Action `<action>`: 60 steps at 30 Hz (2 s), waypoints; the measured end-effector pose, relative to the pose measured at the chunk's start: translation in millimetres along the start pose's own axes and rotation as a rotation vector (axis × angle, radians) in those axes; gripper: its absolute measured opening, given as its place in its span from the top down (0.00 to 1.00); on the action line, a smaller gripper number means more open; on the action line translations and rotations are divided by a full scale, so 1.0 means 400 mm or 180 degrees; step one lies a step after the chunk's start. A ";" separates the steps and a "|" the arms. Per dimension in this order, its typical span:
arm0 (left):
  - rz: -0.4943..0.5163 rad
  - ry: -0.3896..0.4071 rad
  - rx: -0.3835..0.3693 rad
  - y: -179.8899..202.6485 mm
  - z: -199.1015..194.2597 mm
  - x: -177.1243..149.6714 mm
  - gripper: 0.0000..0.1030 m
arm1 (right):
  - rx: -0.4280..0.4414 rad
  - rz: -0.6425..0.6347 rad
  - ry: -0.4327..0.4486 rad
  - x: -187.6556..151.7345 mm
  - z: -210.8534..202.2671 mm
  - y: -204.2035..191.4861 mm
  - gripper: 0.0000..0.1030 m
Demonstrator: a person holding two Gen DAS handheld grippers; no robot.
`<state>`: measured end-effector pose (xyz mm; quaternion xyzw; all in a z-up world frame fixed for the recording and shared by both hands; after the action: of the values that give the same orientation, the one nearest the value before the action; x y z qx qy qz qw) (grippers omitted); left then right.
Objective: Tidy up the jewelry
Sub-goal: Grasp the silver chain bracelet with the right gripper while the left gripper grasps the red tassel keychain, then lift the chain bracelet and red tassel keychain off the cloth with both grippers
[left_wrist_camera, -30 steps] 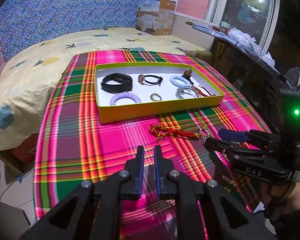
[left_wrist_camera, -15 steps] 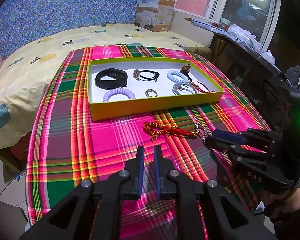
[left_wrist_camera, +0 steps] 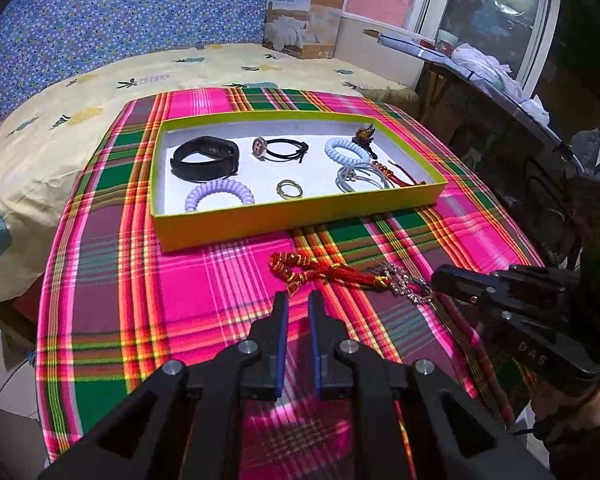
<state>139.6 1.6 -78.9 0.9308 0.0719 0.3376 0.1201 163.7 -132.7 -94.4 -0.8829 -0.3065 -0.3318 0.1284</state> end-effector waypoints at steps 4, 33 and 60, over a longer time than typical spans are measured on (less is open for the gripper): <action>-0.0001 -0.0005 0.0015 0.002 0.015 0.006 0.68 | 0.0011 0.0018 -0.0020 -0.006 0.004 0.008 1.00; 0.0331 0.0020 0.0155 0.019 0.074 0.054 0.93 | 0.0178 -0.0144 0.0042 -0.001 -0.016 0.007 0.94; 0.0096 0.0066 0.0103 -0.033 0.015 0.027 0.93 | 0.0052 -0.0982 -0.0130 0.010 0.031 -0.067 0.97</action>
<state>150.9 15.5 -80.2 0.9301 0.0645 0.3479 0.0991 155.6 -104.8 -100.1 -0.8308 -0.4437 -0.3271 0.0767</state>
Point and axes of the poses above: each gripper's, at about its wrist camera, not at the fingertips, and z roughly the way its jaws point, y to its right, x to its top, the point moved 8 cm from there along z, roughly the way its jaws point, and after that the axes turned 7 degrees about -z, right-handed, at the moved point
